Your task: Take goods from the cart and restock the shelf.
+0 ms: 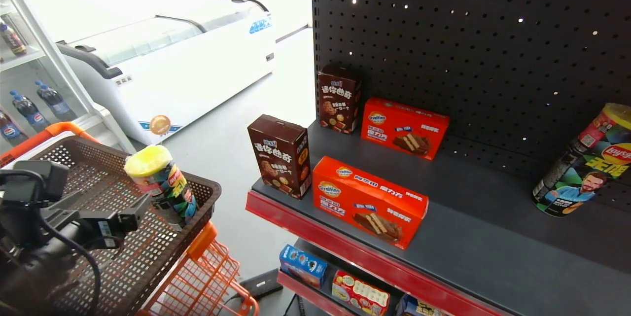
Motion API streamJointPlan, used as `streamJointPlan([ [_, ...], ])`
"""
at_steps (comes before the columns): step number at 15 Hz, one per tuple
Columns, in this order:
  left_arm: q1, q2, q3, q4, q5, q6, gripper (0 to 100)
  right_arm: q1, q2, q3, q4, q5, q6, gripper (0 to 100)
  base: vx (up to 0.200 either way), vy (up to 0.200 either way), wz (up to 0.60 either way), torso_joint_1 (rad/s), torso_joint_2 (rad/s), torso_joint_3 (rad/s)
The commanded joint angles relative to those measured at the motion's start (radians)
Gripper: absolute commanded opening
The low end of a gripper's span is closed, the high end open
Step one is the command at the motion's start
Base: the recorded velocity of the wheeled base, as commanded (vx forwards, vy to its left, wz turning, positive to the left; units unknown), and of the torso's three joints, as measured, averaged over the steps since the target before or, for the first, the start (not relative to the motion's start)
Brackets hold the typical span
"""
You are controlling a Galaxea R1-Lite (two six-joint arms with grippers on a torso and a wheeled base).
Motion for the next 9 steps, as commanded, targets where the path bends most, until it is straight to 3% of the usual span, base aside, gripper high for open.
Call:
streamJointPlan([
  [1, 0.001, 0.327, 0.002, -0.217, -0.003, -0.005, 100, 0.001, 0.002, 0.0, 0.0, 0.0, -0.001, 100, 0.0, 0.0, 0.0, 0.0, 0.0, 0.0],
  [4, 0.005, 0.459, -0.103, -0.294, -0.003, -0.008, 100, 0.001, 0.002, 0.0, 0.0, 0.0, -0.001, 100, 0.0, 0.0, 0.0, 0.0, 0.0, 0.0],
  [9, 0.005, 0.586, -0.268, -0.315, -0.003, -0.017, 100, 0.001, 0.002, 0.0, 0.0, 0.0, -0.001, 100, 0.0, 0.0, 0.0, 0.0, 0.0, 0.0],
])
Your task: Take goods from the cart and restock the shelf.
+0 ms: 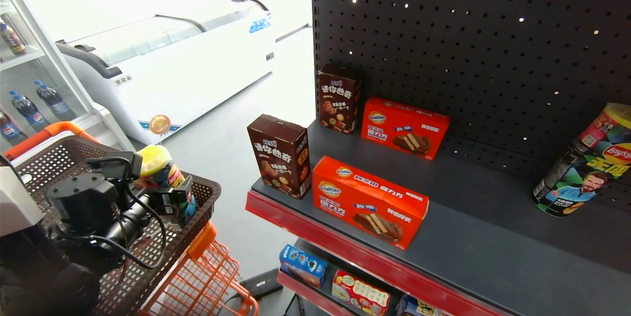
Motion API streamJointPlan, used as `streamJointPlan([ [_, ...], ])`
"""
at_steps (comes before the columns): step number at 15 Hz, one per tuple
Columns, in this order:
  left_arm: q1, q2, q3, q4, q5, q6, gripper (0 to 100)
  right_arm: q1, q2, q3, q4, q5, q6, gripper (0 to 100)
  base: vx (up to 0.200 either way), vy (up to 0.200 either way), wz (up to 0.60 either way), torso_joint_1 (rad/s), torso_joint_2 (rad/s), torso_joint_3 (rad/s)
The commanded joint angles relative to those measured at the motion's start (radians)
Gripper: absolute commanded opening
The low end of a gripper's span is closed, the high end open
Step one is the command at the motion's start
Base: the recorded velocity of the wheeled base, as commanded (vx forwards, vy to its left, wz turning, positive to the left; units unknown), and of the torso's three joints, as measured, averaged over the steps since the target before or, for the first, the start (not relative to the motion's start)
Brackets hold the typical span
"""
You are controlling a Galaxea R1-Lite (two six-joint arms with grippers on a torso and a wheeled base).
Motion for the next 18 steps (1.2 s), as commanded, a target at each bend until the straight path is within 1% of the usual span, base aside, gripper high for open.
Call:
streamJointPlan([
  [1, 0.001, 0.09, -0.068, -0.001, 0.0, -0.001, 100, 0.0, 0.002, 0.0, 0.0, 0.0, 0.0, 100, 0.0, 0.0, 0.0, 0.0, 0.0, 0.0],
  [3, 0.001, 0.11, -0.111, -0.013, 0.0, -0.004, 100, 0.0, 0.002, 0.0, 0.0, 0.0, 0.0, 100, 0.0, 0.0, 0.0, 0.0, 0.0, 0.0],
  [4, -0.001, 0.113, -0.137, -0.02, -0.003, -0.004, 0, 0.0, 0.002, 0.0, 0.0, 0.0, 0.0, 100, 0.0, 0.0, 0.0, 0.0, 0.0, 0.0],
  [8, -0.007, 0.1, -0.15, -0.02, -0.003, 0.002, 0, 0.0, 0.002, 0.0, 0.0, 0.0, 0.0, 100, 0.0, 0.0, 0.0, 0.0, 0.0, 0.0],
  [10, -0.017, 0.016, -0.152, -0.007, -0.001, 0.015, 0, 0.0, 0.002, 0.0, 0.0, 0.0, 0.0, 100, 0.0, 0.0, 0.0, 0.0, 0.0, 0.0],
  [11, -0.025, -0.019, -0.152, 0.015, -0.003, 0.015, 0, 0.0, 0.002, 0.0, 0.0, 0.0, 0.0, 100, 0.0, 0.0, 0.0, 0.0, 0.0, 0.0],
  [12, -0.027, -0.059, -0.157, 0.047, -0.004, 0.015, 0, 0.0, 0.002, 0.0, 0.0, 0.0, 0.0, 100, 0.0, 0.0, 0.0, 0.0, 0.0, 0.0],
  [13, -0.028, -0.162, -0.193, 0.161, -0.006, 0.012, 0, 0.0, 0.002, 0.0, 0.0, 0.0, 0.0, 100, 0.0, 0.0, 0.0, 0.0, 0.0, 0.0],
  [14, -0.028, -0.196, -0.207, 0.205, -0.007, 0.009, 0, 0.0, 0.002, 0.0, 0.0, 0.0, 0.0, 100, 0.0, 0.0, 0.0, 0.0, 0.0, 0.0],
  [15, -0.031, -0.312, -0.215, 0.305, -0.053, 0.007, 0, 0.0, 0.002, 0.0, 0.0, 0.0, 0.0, 100, 0.0, 0.0, 0.0, 0.0, 0.0, 0.0],
  [16, -0.027, -0.364, -0.215, 0.329, -0.096, 0.012, 0, 0.0, 0.002, 0.0, 0.0, 0.0, 0.0, 100, 0.0, 0.0, 0.0, 0.0, 0.0, 0.0],
  [17, -0.027, -0.391, -0.215, 0.335, -0.119, 0.012, 0, 0.0, 0.002, 0.0, 0.0, 0.0, 0.0, 100, 0.0, 0.0, 0.0, 0.0, 0.0, 0.0],
  [18, -0.03, -0.432, -0.207, 0.372, -0.145, 0.012, 0, 0.0, 0.002, 0.0, 0.0, 0.0, 0.0, 100, 0.0, 0.0, 0.0, 0.0, 0.0, 0.0],
])
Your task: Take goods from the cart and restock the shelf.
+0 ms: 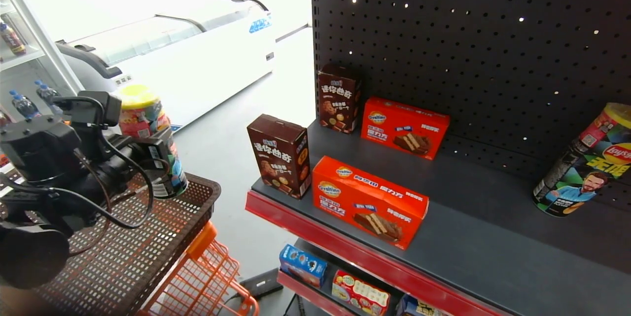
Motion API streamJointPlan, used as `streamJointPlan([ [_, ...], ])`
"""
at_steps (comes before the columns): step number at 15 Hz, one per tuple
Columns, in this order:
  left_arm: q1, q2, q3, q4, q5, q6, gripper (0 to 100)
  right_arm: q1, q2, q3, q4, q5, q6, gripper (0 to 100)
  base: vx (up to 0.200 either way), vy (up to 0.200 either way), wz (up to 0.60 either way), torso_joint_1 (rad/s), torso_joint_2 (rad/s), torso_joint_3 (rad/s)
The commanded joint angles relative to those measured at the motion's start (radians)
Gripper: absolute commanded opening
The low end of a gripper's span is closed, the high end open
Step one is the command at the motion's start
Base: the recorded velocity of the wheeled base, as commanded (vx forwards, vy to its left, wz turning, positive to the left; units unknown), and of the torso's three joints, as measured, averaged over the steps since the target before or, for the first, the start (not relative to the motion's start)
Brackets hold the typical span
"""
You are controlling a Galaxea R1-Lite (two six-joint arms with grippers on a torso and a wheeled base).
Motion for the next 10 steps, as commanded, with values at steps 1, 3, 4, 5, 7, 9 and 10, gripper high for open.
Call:
streamJointPlan([
  [1, -0.035, -0.203, -0.003, 0.117, -0.036, 0.001, 0, 0.0, 0.002, 0.0, 0.0, 0.0, 0.0, 100, 0.0, 0.0, 0.0, 0.0, 0.0, 0.0],
  [3, -0.104, -0.3, 0.061, 0.196, -0.114, -0.001, 0, 0.0, 0.002, 0.0, 0.0, 0.0, 0.0, 100, 0.0, 0.0, 0.0, 0.0, 0.0, 0.0],
  [4, -0.161, -0.356, 0.087, 0.243, -0.139, -0.004, 0, 0.0, 0.002, 0.0, 0.0, 0.0, 0.0, 100, 0.0, 0.0, 0.0, 0.0, 0.0, 0.0],
  [5, -0.208, -0.403, 0.081, 0.32, -0.14, -0.004, 0, 0.0, 0.002, 0.0, 0.0, 0.0, 0.0, 100, 0.0, 0.0, 0.0, 0.0, 0.0, 0.0],
  [7, -0.32, -0.495, 0.038, 0.487, -0.143, -0.009, 0, 0.0, 0.002, 0.0, 0.0, 0.0, 0.0, 100, 0.0, 0.0, 0.0, 0.0, 0.0, 0.0],
  [9, -0.441, -0.58, -0.022, 0.673, -0.146, -0.021, 0, 0.0, 0.002, 0.0, 0.0, 0.0, 0.0, 100, 0.0, 0.0, 0.0, 0.0, 0.0, 0.0],
  [10, -0.484, -0.613, -0.054, 0.763, -0.145, -0.025, 0, 0.0, 0.002, 0.0, 0.0, 0.0, 0.0, 100, 0.0, 0.0, 0.0, 0.0, 0.0, 0.0],
])
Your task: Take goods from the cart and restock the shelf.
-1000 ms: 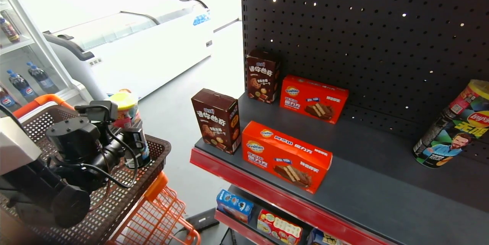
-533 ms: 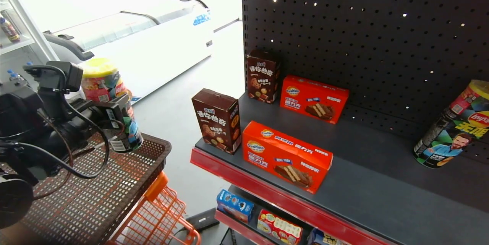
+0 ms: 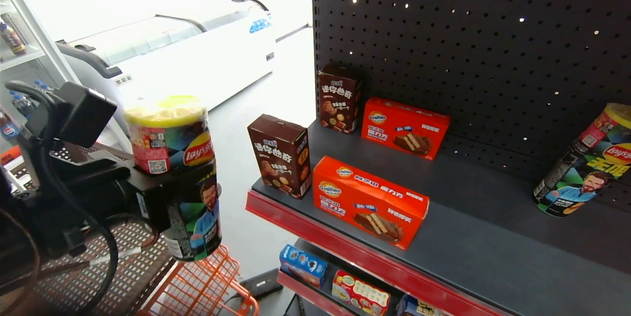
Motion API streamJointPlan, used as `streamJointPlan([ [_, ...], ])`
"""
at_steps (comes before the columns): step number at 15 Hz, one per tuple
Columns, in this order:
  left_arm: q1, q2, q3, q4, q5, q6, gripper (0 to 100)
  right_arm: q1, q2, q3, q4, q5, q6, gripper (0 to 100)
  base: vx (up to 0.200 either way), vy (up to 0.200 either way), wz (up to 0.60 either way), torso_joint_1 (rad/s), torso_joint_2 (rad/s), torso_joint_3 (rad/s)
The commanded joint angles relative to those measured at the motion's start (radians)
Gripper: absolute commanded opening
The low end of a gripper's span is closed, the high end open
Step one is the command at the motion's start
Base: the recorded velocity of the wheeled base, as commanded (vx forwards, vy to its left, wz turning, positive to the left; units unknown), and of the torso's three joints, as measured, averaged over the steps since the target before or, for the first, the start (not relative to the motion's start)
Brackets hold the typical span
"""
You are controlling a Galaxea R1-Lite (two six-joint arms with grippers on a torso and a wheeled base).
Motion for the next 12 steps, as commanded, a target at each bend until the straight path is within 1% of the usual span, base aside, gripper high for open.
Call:
streamJointPlan([
  [1, -0.104, -0.146, -0.071, 0.127, -0.005, -0.008, 0, 0.0, 0.002, 0.0, 0.0, 0.0, 0.0, 100, 0.0, 0.0, 0.0, 0.0, 0.0, 0.0],
  [2, -0.115, -0.167, -0.084, 0.168, -0.005, -0.008, 0, 0.0, 0.002, 0.0, 0.0, 0.0, 0.0, 100, 0.0, 0.0, 0.0, 0.0, 0.0, 0.0],
  [3, -0.119, -0.169, -0.087, 0.18, -0.005, -0.008, 0, 0.0, 0.002, 0.0, 0.0, 0.0, 0.0, 100, 0.0, 0.0, 0.0, 0.0, 0.0, 0.0],
  [4, -0.136, -0.169, -0.087, 0.187, -0.006, -0.006, 0, 0.0, 0.002, 0.0, 0.0, 0.0, 0.0, 100, 0.0, 0.0, 0.0, 0.0, 0.0, 0.0],
  [5, -0.145, -0.142, -0.056, 0.156, -0.006, 0.001, 0, 0.0, 0.002, 0.0, 0.0, 0.0, 0.0, 100, 0.0, 0.0, 0.0, 0.0, 0.0, 0.0],
  [6, -0.17, -0.136, -0.018, 0.11, -0.023, -0.003, 0, 0.0, 0.002, 0.0, 0.0, 0.0, 0.0, 100, 0.0, 0.0, 0.0, 0.0, 0.0, 0.0],
  [8, -0.213, -0.119, 0.031, 0.013, -0.063, -0.006, 0, 0.0, 0.002, 0.0, 0.0, 0.0, 0.0, 100, 0.0, 0.0, 0.0, 0.0, 0.0, 0.0],
  [9, -0.228, -0.096, 0.039, -0.033, -0.1, -0.008, 0, 0.0, 0.002, 0.0, 0.0, 0.0, 0.0, 100, 0.0, 0.0, 0.0, 0.0, 0.0, 0.0],
  [10, -0.228, -0.096, 0.039, -0.033, -0.1, -0.008, 0, 0.0, 0.002, 0.0, 0.0, 0.0, 0.0, 100, 0.0, 0.0, 0.0, 0.0, 0.0, 0.0],
  [11, -0.286, -0.073, 0.024, -0.099, -0.161, -0.058, 0, 0.0, 0.002, 0.0, 0.0, 0.0, 0.0, 100, 0.0, 0.0, 0.0, 0.0, 0.0, 0.0],
  [12, -0.322, -0.067, 0.022, -0.149, -0.164, -0.094, 0, 0.0, 0.002, 0.0, 0.0, 0.0, 0.0, 100, 0.0, 0.0, 0.0, 0.0, 0.0, 0.0],
])
